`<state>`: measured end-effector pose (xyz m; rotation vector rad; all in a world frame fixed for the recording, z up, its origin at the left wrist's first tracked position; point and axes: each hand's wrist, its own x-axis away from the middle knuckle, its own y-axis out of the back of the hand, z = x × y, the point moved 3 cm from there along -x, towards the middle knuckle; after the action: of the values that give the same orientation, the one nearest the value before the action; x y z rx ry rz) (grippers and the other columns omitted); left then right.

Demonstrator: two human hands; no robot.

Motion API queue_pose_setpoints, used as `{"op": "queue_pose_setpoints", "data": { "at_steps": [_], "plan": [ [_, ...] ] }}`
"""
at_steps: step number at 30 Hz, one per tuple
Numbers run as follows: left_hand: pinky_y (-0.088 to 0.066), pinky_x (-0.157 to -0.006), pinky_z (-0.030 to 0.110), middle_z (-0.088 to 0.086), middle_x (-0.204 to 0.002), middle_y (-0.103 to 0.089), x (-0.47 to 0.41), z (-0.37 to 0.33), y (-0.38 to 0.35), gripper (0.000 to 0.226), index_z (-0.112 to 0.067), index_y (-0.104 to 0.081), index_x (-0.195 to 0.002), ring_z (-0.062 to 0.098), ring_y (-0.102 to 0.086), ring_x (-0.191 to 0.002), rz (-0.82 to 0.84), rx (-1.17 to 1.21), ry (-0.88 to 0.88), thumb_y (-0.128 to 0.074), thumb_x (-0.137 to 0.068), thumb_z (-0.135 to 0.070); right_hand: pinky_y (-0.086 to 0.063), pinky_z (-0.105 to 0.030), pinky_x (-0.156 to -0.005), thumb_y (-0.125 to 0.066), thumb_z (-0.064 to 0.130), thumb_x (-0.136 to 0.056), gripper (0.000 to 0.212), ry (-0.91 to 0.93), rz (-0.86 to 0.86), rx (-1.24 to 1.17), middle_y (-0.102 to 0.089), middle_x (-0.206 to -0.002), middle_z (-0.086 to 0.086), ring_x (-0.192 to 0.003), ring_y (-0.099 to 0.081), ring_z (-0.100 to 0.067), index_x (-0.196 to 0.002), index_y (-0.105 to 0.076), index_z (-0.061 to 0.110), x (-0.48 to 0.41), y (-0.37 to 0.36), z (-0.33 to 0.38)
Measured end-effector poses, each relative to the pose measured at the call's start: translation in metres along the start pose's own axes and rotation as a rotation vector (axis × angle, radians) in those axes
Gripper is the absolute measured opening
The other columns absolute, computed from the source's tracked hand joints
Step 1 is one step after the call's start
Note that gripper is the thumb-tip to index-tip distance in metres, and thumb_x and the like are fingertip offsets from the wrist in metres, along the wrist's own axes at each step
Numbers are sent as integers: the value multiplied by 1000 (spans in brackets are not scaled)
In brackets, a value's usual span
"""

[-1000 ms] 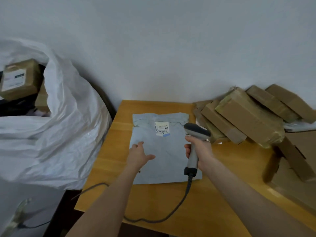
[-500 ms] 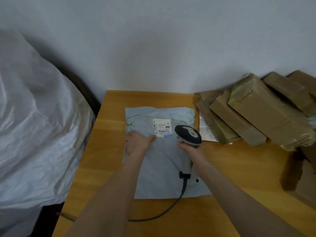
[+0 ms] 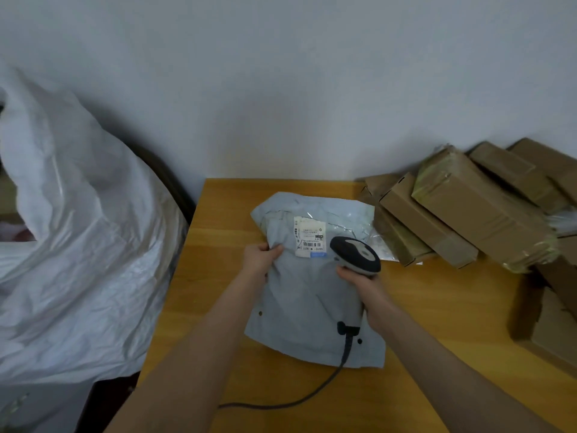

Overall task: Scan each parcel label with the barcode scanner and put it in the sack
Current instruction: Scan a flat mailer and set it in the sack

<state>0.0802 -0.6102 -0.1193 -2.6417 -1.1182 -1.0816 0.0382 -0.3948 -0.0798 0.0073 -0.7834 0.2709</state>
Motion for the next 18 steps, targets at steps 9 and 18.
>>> {"op": "queue_pose_setpoints", "data": {
  "at_steps": [9,18],
  "plan": [
    [-52,-86,37,7,-91,-69,82,-48,10,16,-2,-68,-103,21,-64,-85,147,143,-199,-66,-88,-8,-52,-30,-62,-70,10,-86,7,144,70,-96,-67,-67,-9,-60,-61,-17,-85,-65,5,104,12,37],
    [-58,-72,27,7,-94,-71,147,-75,22,12,-6,-66,-101,19,-68,-85,191,336,-302,-62,-90,-6,-45,-24,-50,-69,12,-86,19,302,83,-2,-62,-58,-9,-44,-52,-12,-69,-64,4,182,29,41]
  ]
}}
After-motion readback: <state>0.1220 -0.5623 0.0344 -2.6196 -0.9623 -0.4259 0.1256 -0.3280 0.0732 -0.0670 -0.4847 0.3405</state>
